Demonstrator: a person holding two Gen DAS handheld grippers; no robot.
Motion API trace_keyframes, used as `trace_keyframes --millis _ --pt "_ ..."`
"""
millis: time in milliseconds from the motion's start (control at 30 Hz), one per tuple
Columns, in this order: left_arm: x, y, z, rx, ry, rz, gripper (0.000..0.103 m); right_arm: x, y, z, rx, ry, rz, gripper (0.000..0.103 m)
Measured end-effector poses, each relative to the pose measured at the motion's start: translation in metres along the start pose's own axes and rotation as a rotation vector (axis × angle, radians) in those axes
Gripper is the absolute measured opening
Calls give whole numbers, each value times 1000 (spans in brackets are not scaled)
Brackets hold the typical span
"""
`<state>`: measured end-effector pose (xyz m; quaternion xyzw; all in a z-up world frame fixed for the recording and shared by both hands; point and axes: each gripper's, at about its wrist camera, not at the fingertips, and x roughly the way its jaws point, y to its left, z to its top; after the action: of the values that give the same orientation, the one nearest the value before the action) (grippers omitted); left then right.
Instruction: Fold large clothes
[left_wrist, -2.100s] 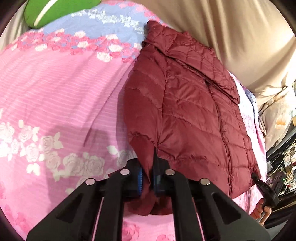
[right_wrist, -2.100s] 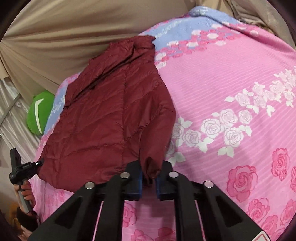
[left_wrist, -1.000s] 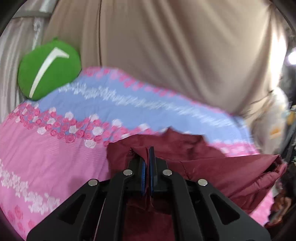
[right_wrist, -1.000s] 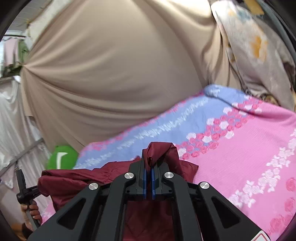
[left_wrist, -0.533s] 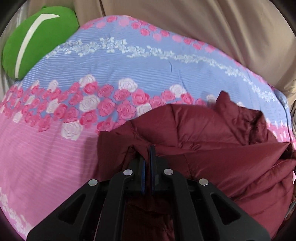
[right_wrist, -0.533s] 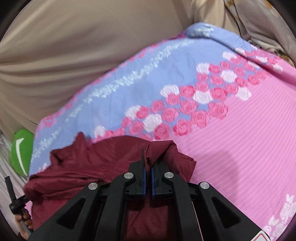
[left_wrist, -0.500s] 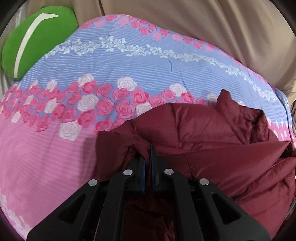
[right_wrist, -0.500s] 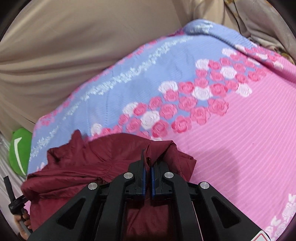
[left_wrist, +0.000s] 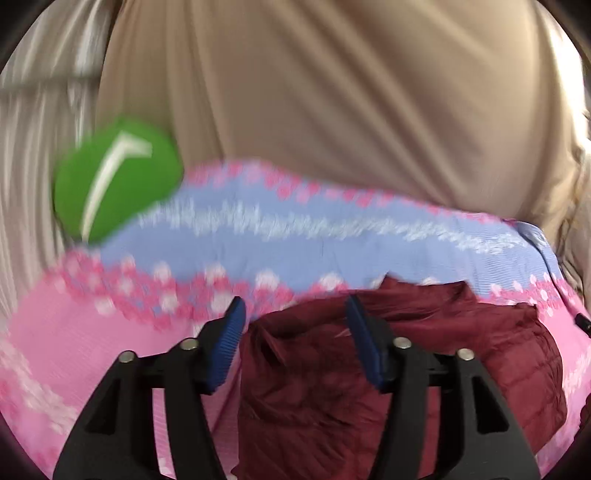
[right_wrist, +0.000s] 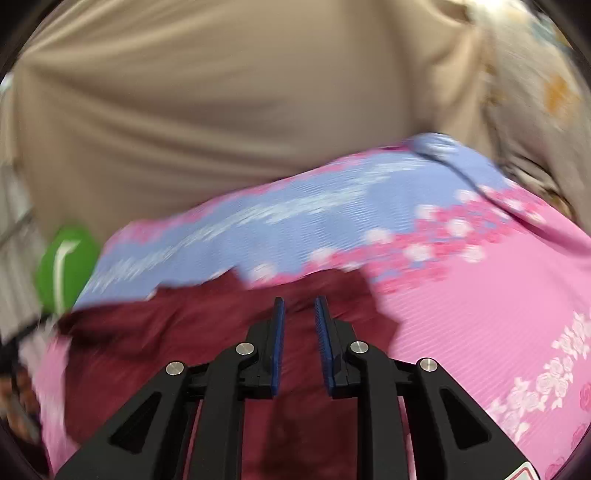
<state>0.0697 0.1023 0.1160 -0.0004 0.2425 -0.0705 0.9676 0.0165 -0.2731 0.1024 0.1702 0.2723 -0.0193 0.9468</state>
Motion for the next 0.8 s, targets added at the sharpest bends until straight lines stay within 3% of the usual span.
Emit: trace_keyframes --millis 100,167,233,333,600,667,700,733,800 --pt "-14 -45 -11 93 34 -132 60 6 65 -36 -150 116 180 19" --pt "-5 -74 -30 148 122 -217 60 17 104 -69 -237 208 284 13" --pt "16 -99 -60 198 224 -234 60 26 119 -91 -288 251 293 10" --pt "47 -97 -92 203 330 -209 60 36 104 -107 -282 283 221 6" --pt "61 11 -101 51 323 19 60 5 -43 -101 36 250 -94 0" --pt "64 34 -98 9 334 69 60 -2 -58 -99 65 242 -151 0" --pt "65 46 -92 -35 329 60 59 -7 -63 -92 83 231 -182 1" --pt "66 55 -85 -79 323 43 59 -10 -65 -84 92 213 -191 12" --pt "72 67 -61 -175 297 -13 66 -10 -58 -56 73 157 -184 16"
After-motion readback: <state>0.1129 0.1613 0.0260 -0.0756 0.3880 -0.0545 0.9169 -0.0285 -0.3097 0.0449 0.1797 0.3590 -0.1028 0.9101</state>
